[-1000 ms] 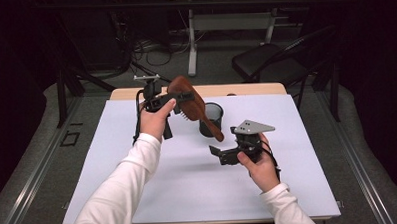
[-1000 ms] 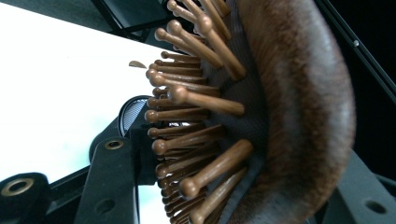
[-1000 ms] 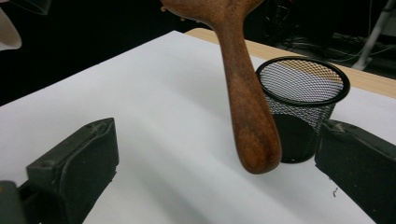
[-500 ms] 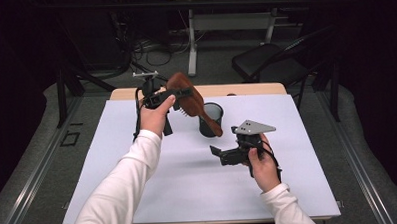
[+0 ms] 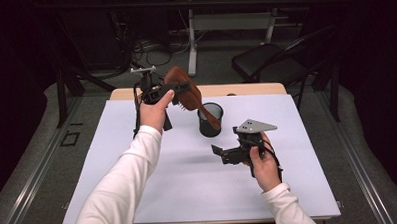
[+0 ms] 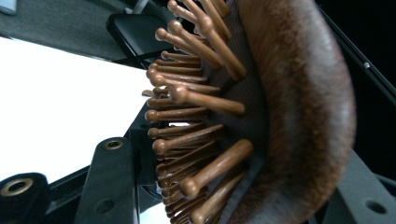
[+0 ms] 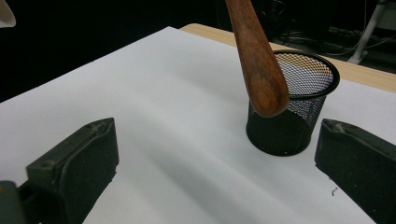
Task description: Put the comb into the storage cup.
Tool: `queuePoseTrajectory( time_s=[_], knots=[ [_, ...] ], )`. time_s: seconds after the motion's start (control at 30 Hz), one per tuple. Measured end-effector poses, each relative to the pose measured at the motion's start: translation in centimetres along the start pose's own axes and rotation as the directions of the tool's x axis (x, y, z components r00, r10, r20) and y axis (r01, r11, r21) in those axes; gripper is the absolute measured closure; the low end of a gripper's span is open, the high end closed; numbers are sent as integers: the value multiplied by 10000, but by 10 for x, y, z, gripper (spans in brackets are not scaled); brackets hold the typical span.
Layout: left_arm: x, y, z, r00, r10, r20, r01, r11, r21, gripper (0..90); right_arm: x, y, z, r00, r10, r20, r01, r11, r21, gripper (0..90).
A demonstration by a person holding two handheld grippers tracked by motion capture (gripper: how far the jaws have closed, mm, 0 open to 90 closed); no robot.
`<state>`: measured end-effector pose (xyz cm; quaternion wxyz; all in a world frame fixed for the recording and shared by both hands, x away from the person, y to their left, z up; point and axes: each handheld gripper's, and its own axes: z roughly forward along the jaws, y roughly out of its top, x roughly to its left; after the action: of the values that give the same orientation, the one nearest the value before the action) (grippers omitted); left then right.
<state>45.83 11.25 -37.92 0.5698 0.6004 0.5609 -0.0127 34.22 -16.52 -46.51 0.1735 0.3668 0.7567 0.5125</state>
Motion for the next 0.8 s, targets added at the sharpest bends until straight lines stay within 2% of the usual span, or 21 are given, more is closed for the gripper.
queuePoseTrajectory(
  time_s=[0.6,0.8],
  knots=[
    [-4,10,2,9998,7,-203,-16,9991,-427,474,-4,0,-1,9998,193,41,-193,9998,12,0],
    [-3,13,2,9994,-29,-338,13,9988,-487,474,-3,0,-1,9997,215,-101,-215,9998,-43,0]
  ],
)
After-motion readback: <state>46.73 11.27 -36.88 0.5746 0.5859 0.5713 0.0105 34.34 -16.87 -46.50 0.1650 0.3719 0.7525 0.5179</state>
